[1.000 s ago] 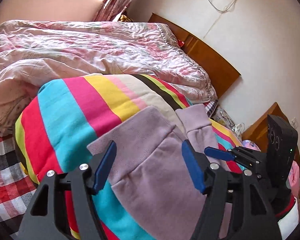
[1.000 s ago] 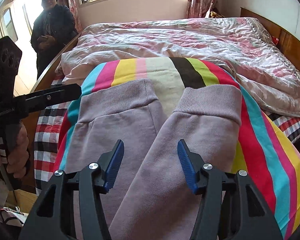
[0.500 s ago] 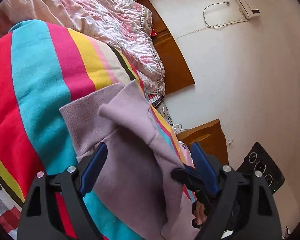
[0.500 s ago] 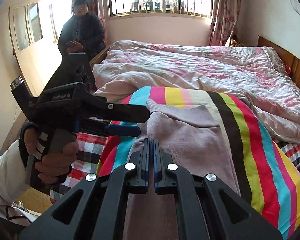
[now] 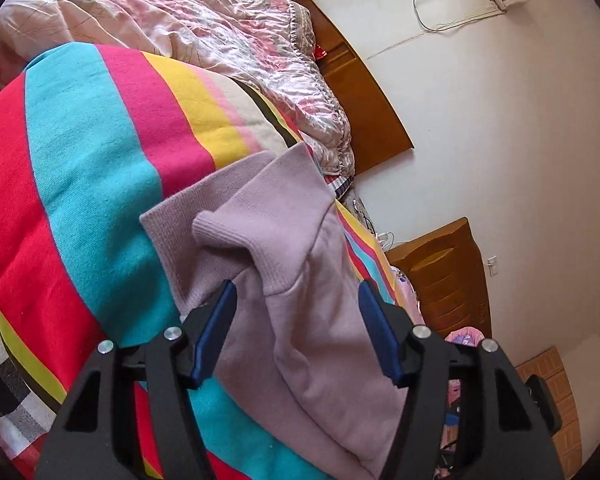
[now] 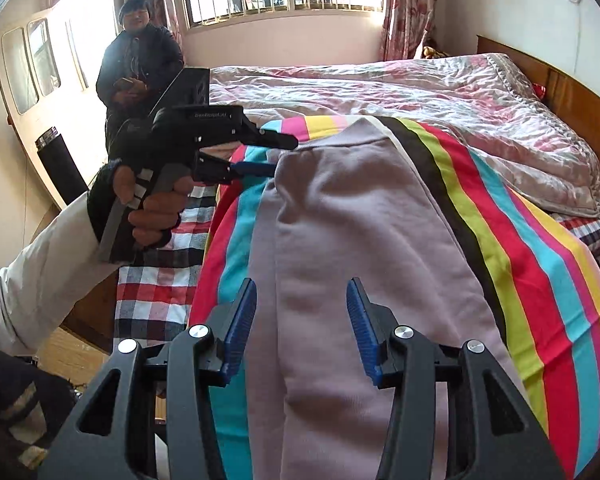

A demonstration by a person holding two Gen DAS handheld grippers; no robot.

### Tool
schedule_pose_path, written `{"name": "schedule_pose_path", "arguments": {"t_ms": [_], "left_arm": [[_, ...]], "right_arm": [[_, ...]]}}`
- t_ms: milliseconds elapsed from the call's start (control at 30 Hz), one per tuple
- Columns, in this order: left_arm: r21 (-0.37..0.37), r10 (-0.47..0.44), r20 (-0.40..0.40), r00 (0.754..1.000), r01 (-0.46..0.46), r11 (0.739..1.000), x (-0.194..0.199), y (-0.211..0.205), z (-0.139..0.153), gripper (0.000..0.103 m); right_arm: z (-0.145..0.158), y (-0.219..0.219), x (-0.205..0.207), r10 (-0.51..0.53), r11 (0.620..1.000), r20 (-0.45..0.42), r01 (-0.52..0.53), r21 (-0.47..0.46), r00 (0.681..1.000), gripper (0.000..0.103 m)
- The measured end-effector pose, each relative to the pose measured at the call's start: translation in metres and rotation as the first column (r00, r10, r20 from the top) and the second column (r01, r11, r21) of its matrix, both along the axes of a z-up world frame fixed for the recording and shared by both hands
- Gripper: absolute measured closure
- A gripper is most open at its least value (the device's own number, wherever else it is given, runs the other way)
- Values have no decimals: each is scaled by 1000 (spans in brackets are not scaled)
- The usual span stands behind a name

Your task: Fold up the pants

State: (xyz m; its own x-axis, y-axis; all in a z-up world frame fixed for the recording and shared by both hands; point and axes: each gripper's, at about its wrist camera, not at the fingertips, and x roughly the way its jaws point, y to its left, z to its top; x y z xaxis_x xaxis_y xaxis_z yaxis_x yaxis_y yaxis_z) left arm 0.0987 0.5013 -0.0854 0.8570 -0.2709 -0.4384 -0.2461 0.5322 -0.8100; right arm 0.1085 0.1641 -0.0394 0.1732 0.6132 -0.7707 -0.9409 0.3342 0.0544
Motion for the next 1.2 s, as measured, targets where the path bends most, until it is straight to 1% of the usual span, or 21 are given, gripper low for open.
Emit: {"name": "schedule_pose_path", "arguments": {"t_ms": [33, 67, 167, 233, 333, 400, 467, 533, 600, 633, 667, 700, 733, 867, 933, 967, 1000, 1067, 1100, 1133, 1200], "left_arm": [[-6, -7, 4, 1000, 7, 1000, 2, 1, -1, 40], [-12, -14, 3, 1000, 14, 1000, 6, 1, -1, 40], [-33, -18, -27, 999, 17, 999, 20, 6, -9, 41], [-53, -10, -39, 999, 8, 999, 23, 6, -16, 41], [-27, 0, -52, 999, -2, 1000, 25, 4, -14, 41], [5, 11, -73, 997, -11, 1000, 25, 1, -14, 49], [27, 18, -90, 996, -16, 1000, 25, 2, -15, 64], [21, 25, -94, 995, -23, 1000, 23, 4, -17, 68], [28, 33, -97, 995, -30, 999, 22, 5, -17, 78], [39, 29, -93, 995, -26, 999, 21, 3, -15, 89], [58, 32, -91, 995, -26, 998, 21, 1, -11, 92], [90, 43, -92, 995, -34, 995, 21, -2, -5, 93], [126, 47, -86, 995, -36, 991, 20, -6, 3, 93], [247, 43, 22, 999, -47, 968, 10, -13, 57, 94], [341, 47, 45, 998, -59, 938, 0, -16, 72, 94], [393, 55, 4, 998, -52, 918, 0, -15, 67, 93], [406, 64, -51, 997, -38, 913, 4, -10, 53, 93], [327, 65, -138, 988, -16, 945, 8, 4, 13, 92], [318, 69, -169, 983, -12, 948, 8, 7, -1, 92], [317, 69, -171, 983, -11, 948, 7, 6, -9, 91], [320, 73, -151, 986, -21, 947, 2, 7, -13, 88]], "right_arm": [[-8, -14, -7, -24, 999, -11, 24, -25, 1000, 65], [-16, -25, -15, -48, 998, -16, 47, -53, 999, 71], [-36, -45, -35, -85, 992, -29, 82, -100, 996, 77], [-43, -49, -44, -100, 987, -12, 97, -124, 995, 78], [-49, -58, -57, -102, 980, 38, 107, -166, 994, 78], [-59, -61, -57, -113, 971, 80, 127, -203, 990, 78], [-63, -59, -58, -99, 968, 119, 123, -217, 988, 80], [-64, -57, -60, -98, 966, 141, 128, -225, 985, 80], [-66, -52, -70, -66, 960, 204, 118, -253, 977, 80], [-67, -51, -75, -49, 958, 230, 111, -264, 972, 80], [-68, -50, -79, -35, 955, 266, 111, -274, 963, 84], [-68, -50, -82, -30, 952, 309, 121, -281, 951, 96], [-64, -52, -82, -31, 954, 330, 126, -271, 944, 99], [-15, -68, -83, -95, 980, 308, 143, -137, 947, 100], [-1, -74, -88, -83, 988, 264, 113, -103, 961, 100], [-6, -73, -90, -70, 988, 244, 100, -114, 967, 100], [-17, -68, -92, -50, 985, 236, 87, -148, 970, 100], [-44, -58, -93, -11, 974, 218, 60, -220, 976, 100], [-56, -53, -94, -2, 969, 203, 52, -242, 979, 100], [-61, -51, -93, 0, 967, 201, 51, -250, 980, 100], [-57, -51, -92, -16, 970, 193, 62, -235, 981, 100]]}}
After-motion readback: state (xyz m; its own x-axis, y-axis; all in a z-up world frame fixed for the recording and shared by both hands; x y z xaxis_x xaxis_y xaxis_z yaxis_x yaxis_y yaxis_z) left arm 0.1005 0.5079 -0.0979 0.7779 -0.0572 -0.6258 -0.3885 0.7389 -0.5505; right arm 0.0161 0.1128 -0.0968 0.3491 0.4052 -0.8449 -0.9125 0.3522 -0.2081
